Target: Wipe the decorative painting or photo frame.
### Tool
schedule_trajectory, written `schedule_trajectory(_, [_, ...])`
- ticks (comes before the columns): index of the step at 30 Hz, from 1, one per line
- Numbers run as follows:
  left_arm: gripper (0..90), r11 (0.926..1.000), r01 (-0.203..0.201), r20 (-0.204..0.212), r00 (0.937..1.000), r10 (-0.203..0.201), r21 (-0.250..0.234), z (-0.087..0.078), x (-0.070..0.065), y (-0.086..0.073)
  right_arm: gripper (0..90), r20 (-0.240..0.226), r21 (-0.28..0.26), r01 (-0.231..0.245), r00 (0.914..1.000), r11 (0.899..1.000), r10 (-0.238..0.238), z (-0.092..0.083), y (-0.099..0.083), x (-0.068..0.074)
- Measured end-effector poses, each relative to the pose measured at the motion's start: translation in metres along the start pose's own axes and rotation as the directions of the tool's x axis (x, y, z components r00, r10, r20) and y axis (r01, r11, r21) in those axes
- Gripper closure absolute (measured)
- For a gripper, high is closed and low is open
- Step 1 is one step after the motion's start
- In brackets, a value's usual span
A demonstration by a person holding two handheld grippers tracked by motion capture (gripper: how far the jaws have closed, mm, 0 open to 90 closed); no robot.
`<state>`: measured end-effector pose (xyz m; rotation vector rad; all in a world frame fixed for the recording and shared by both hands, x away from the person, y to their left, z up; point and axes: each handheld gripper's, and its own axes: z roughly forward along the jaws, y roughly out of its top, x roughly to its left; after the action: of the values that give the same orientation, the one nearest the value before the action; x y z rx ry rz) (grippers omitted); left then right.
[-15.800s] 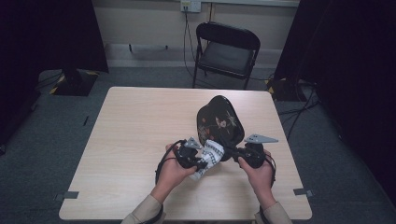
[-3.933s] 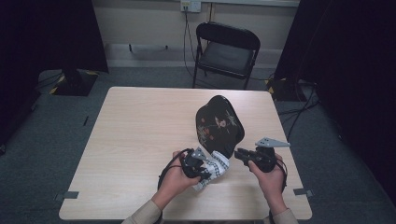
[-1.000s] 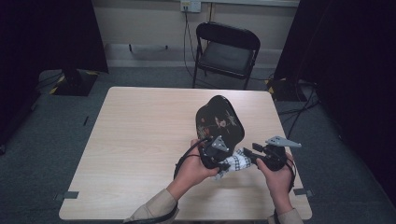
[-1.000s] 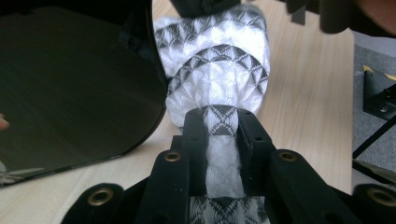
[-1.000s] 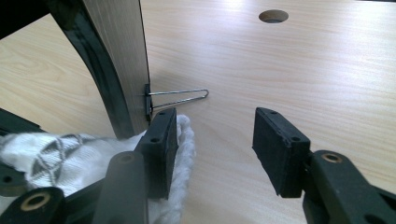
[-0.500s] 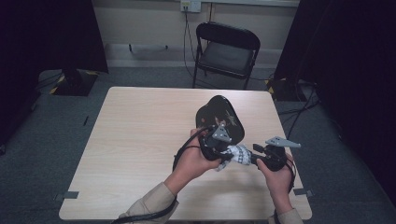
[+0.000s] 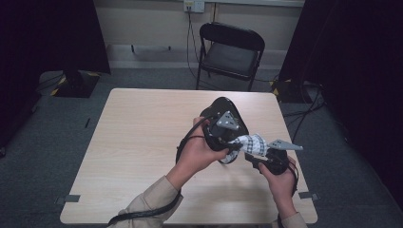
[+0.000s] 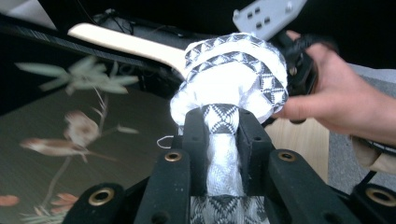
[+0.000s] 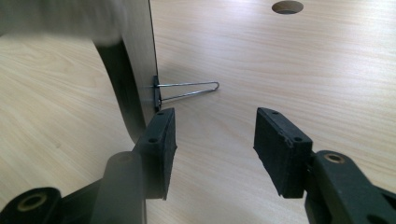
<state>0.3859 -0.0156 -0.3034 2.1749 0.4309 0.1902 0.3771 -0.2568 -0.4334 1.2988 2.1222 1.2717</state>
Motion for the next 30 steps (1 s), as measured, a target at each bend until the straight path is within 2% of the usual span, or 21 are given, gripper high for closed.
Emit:
schedule_trajectory(9, [76.3, 0.9998, 0.004, -0.033, 0.9994, -0.005, -0.017, -0.011, 0.008, 0.021, 46.7, -0.055, 0.014, 0.033, 0.9979, 0.999, -0.033, 0.004, 0.001, 0.006])
schedule_trajectory(13, [76.3, 0.9994, 0.021, -0.054, 0.9983, -0.023, -0.027, -0.014, 0.012, 0.028, 46.0, -0.073, 0.009, 0.045, 0.9963, 0.999, -0.044, 0.005, 0.002, 0.009])
schedule_trajectory(23, [76.3, 0.9989, 0.044, -0.102, 0.9937, -0.045, -0.015, -0.019, 0.027, 0.034, 46.0, -0.116, 0.002, 0.058, 0.9916, 0.998, -0.057, 0.01, 0.002, 0.016])
schedule_trajectory(30, [76.3, 0.9986, 0.051, -0.128, 0.9904, -0.052, -0.009, -0.023, 0.033, 0.038, 52.0, -0.142, -0.004, 0.067, 0.9876, 0.998, -0.067, 0.016, 0.003, 0.022])
